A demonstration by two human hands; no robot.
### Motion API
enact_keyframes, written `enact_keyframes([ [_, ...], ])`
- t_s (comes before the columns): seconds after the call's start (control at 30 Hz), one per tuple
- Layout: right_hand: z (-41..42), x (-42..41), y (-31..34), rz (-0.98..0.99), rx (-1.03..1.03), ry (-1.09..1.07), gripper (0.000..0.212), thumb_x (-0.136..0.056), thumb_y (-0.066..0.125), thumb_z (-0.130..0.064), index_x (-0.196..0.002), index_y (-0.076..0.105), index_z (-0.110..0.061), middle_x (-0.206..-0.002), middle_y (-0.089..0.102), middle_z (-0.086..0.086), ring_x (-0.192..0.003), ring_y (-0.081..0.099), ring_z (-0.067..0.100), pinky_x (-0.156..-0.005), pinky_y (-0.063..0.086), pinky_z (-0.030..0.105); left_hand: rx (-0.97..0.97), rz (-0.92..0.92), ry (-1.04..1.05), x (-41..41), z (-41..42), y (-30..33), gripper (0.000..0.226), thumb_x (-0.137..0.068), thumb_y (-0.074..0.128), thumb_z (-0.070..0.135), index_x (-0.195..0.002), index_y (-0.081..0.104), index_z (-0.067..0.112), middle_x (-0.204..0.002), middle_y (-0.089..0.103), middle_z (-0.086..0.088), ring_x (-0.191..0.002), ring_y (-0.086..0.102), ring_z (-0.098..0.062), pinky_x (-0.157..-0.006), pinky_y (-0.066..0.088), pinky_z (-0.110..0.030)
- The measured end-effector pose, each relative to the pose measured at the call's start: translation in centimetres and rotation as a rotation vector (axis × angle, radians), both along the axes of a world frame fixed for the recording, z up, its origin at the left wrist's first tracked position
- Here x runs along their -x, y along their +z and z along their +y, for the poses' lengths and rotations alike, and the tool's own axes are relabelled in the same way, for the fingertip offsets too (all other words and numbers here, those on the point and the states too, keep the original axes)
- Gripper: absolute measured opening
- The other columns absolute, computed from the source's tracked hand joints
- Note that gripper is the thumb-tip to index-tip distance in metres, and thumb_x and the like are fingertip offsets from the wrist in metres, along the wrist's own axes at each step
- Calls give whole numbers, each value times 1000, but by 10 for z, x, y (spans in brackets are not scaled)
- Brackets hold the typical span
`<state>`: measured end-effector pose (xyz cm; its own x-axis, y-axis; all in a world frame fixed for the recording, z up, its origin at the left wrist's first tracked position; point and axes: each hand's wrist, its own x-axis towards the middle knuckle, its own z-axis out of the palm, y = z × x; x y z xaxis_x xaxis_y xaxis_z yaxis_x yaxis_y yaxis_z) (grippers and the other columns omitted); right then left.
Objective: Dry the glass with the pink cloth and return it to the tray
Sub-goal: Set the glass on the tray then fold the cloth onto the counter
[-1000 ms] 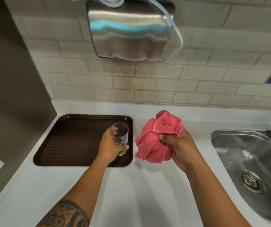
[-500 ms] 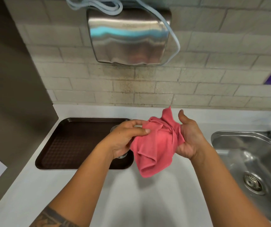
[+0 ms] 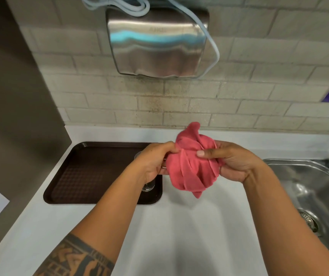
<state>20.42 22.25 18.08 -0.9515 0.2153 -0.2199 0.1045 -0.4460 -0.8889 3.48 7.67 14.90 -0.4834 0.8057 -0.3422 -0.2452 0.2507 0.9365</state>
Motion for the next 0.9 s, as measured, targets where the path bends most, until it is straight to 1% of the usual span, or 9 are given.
enact_keyframes([
  [0.1,9,5,-3,1,161,-127,45,-90,66,2,-135,63,8,-139,65,27,-122,69,33,-99,59,43,-162,-194,96,-1,4,-2,21,-85,45,3,-85,64,13,-80,56,-7,-66,51,-20,-61,48,-32],
  [0.2,7,7,-13,-64,232,-148,35,-94,65,-21,-124,76,-5,-134,71,17,-111,74,27,-95,62,42,-287,-364,162,-2,3,-5,30,-86,36,-6,-82,61,11,-77,63,-7,-65,57,-20,-63,45,-33],
  [0.27,6,5,-18,-107,246,-117,46,-94,66,-35,-131,71,-8,-137,70,14,-113,72,26,-95,59,42,-331,-409,143,-2,-1,-5,24,-90,41,-1,-82,60,11,-79,63,-6,-63,60,-19,-63,48,-32],
  [0.33,8,3,-15,-23,266,-98,56,-93,70,-32,-139,63,0,-142,65,21,-122,67,30,-101,58,43,-348,-401,107,-1,-5,-2,18,-100,55,19,-95,68,7,-87,73,-9,-71,71,-21,-69,57,-34],
  [0.4,11,3,-8,151,295,-100,56,-89,77,-23,-135,64,4,-140,64,25,-128,65,31,-105,55,44,-299,-313,109,0,-5,3,46,-98,69,33,-125,68,-5,-107,75,-16,-88,74,-26,-80,59,-41],
  [0.53,7,10,-4,300,292,-106,66,-89,70,-14,-147,48,9,-152,52,25,-143,51,32,-118,43,44,-363,-251,194,5,-1,11,57,-94,66,-5,-147,48,-11,-123,62,-25,-99,67,-29,-90,56,-42],
  [0.63,3,17,-6,190,161,-198,63,-85,67,4,-145,50,10,-141,62,26,-120,70,29,-104,57,37,-402,-289,192,8,-3,12,61,-92,68,-10,-148,46,-11,-133,64,-31,-120,66,-38,-111,51,-47],
  [0.77,4,17,8,160,-122,-227,73,-76,74,12,-145,52,2,-141,63,26,-121,70,32,-88,62,30,-444,-262,201,4,-5,16,57,-90,70,-10,-144,51,-6,-137,66,-29,-115,69,-34,-98,61,-39],
  [0.9,8,14,28,471,-523,-253,93,-77,81,11,-155,45,-24,-141,68,2,-121,69,17,-94,57,26,-710,-143,136,11,-5,20,45,-89,66,-15,-123,58,12,-114,72,-9,-108,70,-25,-98,61,-35],
])
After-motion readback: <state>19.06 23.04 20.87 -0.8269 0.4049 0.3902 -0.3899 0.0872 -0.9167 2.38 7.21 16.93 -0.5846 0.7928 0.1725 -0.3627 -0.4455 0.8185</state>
